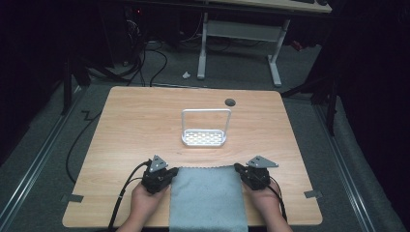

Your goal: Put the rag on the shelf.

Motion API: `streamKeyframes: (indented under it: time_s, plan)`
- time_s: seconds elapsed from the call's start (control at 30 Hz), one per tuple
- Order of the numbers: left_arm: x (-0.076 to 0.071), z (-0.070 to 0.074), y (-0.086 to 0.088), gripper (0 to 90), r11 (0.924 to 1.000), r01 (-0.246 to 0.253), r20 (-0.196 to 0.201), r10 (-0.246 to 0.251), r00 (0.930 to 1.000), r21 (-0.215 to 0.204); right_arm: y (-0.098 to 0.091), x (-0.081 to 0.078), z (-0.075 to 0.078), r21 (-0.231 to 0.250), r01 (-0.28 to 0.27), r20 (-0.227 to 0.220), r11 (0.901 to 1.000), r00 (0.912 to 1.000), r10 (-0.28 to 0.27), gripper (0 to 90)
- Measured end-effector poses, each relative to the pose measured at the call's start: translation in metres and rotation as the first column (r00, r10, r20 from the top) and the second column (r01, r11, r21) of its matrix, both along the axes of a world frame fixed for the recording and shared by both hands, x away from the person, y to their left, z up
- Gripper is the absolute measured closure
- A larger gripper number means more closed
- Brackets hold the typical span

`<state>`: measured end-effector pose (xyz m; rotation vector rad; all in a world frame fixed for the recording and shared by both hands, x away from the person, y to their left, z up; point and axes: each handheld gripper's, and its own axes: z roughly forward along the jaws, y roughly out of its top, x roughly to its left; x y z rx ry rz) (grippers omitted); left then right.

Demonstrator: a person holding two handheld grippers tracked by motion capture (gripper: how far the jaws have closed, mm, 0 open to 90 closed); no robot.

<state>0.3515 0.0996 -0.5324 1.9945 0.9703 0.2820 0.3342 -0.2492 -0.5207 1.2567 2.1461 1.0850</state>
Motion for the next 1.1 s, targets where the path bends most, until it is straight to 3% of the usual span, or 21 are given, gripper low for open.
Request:
streamKeyframes:
  time_s: [0.13, 0.23, 0.33, 0.43, 0.8, 1.0, 1.1]
  plan:
    - [-0.002, 0.001, 0.001, 88.1, 0.9997, -0.004, -0.003, 0.004, 1.0, -0.026, 0.0, -0.005, 0.002, 0.001, -0.007, 0.016, 1.0, 0.9998, 0.007, 88.7]
    - [-0.004, 0.003, 0.003, 88.3, 0.9975, -0.006, -0.006, 0.006, 1.0, -0.07, 0.0, -0.012, 0.006, 0.012, -0.01, 0.039, 0.9999, 0.9992, 0.009, 88.8]
    - [-0.006, 0.004, 0.003, 88.3, 0.9969, -0.007, 0.0, 0.007, 1.0, -0.079, 0.0, -0.015, 0.009, 0.024, -0.011, 0.054, 0.9996, 0.9985, 0.01, 88.7]
    - [-0.01, 0.01, 0.002, 88.3, 0.9977, -0.007, 0.036, 0.009, 0.9993, -0.068, 0.0, -0.017, 0.013, 0.032, -0.012, 0.073, 0.9994, 0.9973, 0.01, 88.8]
    - [-0.018, 0.029, 0.005, 88.2, 0.9879, -0.008, 0.078, 0.02, 0.9967, -0.155, 0.001, -0.026, 0.026, 0.058, -0.022, 0.149, 0.9981, 0.9888, 0.014, 88.8]
    - [-0.021, 0.037, 0.005, 88.2, 0.9859, 0.001, 0.108, 0.017, 0.994, -0.167, 0.003, -0.028, 0.031, 0.05, -0.03, 0.172, 0.9983, 0.9849, 0.021, 88.8]
    - [-0.025, 0.044, 0.004, 88.2, 0.9862, 0.007, 0.142, 0.017, 0.9898, -0.166, 0.004, -0.031, 0.036, 0.051, -0.025, 0.2, 0.9984, 0.9796, 0.014, 88.8]
